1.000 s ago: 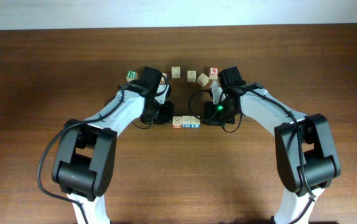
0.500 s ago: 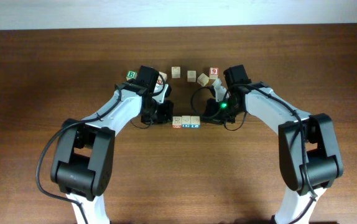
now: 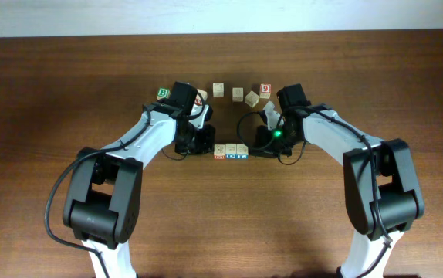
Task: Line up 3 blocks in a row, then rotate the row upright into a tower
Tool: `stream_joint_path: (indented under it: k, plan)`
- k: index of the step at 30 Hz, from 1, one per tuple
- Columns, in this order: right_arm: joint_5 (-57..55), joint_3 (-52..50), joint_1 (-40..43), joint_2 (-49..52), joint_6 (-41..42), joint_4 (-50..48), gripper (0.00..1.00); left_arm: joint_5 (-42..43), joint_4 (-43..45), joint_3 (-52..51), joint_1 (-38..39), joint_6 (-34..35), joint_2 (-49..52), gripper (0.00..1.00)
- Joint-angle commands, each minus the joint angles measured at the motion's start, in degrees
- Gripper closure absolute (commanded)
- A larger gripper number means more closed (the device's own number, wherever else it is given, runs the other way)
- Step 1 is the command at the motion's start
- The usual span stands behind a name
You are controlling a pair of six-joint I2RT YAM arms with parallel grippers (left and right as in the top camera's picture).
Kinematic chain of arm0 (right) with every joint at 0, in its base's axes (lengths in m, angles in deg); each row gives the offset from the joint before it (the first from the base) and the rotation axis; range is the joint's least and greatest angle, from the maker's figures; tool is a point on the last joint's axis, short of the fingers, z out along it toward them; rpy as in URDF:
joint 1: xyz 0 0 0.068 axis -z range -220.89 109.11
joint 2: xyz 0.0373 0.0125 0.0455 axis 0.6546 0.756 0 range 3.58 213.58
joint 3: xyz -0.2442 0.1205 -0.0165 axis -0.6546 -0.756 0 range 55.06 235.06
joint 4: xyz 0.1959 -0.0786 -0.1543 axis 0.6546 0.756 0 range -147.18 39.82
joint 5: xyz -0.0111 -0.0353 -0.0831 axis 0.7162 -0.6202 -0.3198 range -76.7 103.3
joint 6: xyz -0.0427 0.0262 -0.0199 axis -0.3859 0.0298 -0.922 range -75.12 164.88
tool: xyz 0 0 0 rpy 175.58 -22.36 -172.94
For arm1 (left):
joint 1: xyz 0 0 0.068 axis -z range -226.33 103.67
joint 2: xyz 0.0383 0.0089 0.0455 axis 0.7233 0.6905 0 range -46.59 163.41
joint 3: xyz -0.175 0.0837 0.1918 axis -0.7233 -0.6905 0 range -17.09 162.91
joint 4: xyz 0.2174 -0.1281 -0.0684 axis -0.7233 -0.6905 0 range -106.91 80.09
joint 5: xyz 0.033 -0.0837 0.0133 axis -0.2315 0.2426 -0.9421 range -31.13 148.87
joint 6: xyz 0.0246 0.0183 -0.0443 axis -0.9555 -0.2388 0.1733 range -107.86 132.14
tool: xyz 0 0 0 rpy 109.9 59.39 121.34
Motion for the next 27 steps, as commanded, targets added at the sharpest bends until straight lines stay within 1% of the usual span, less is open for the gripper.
stream_joint_path:
  k: [1, 11, 19, 27]
  plan:
    - [0.72, -0.59, 0.26, 0.85, -0.74, -0.39, 0.95, 0.83, -0.07, -0.55, 0.22, 0.39, 0.70, 1.00]
    - [1.05, -0.76, 0.26, 2.80, -0.92, -1.84, 0.96, 0.85, 0.04, -0.55, 0.22, 0.39, 0.70, 1.00]
    - [6.99, -0.68, 0.37, 2.73, -0.94, -3.96, 0.96, 0.85, 0.02, -0.55, 0.22, 0.39, 0.70, 1.00]
    - [8.17, -0.68, 0.37, -1.05, -0.94, -3.72, 0.96, 0.85, 0.09, -0.55, 0.22, 0.39, 0.70, 1.00]
